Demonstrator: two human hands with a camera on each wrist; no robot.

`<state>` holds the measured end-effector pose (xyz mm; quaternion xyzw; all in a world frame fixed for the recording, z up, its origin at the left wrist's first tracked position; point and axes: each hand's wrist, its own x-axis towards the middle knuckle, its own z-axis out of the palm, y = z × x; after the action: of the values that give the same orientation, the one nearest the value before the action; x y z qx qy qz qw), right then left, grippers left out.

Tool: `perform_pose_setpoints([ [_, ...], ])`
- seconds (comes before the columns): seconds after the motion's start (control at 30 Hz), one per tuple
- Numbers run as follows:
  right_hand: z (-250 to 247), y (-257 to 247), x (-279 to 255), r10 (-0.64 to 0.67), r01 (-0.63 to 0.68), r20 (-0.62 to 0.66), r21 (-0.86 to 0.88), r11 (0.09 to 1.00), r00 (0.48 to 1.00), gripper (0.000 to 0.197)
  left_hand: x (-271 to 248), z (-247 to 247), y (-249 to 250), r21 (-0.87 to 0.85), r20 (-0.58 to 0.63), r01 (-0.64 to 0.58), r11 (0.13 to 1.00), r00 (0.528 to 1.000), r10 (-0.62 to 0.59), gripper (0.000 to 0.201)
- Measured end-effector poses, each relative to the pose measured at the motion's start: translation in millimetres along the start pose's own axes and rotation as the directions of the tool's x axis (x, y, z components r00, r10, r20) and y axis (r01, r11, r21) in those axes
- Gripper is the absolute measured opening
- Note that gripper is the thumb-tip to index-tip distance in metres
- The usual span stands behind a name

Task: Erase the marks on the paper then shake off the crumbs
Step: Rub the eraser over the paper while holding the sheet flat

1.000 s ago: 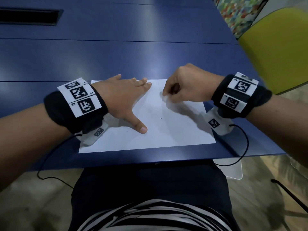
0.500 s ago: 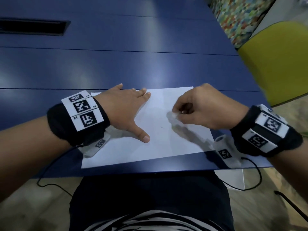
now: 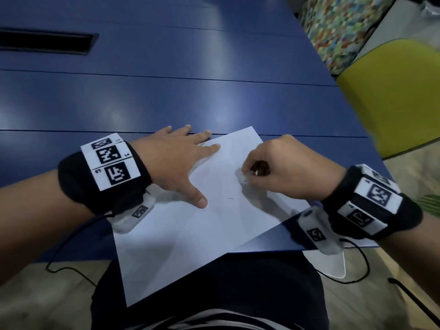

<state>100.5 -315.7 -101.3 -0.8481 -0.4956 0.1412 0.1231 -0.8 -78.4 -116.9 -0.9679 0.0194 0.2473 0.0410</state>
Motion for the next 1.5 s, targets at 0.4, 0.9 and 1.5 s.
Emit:
perform_pose_setpoints([
  [0.4,9.7,-20.2,25.7,-0.127,0.136,0.102,-0.086,0.987,0.987,0.014,5.6,12.5,-8.4,-0.075,0.024,0.048,0.996,0.999,-0.046,0.142],
  [0.9,9.1,-12.6,29.6,-0.083,0.085,0.016,-0.163,0.983,0.996,0.012,4.0,11.5,-7.1,-0.080,0.028,0.063,0.995,0.998,-0.061,0.140],
  [1.5,9.6,12.7,-20.6,-0.023,0.022,-0.015,-0.072,0.997,1.000,0.011,-2.6,2.7,-34.1,-0.040,-0.025,0.078,0.996,0.997,-0.079,0.152],
])
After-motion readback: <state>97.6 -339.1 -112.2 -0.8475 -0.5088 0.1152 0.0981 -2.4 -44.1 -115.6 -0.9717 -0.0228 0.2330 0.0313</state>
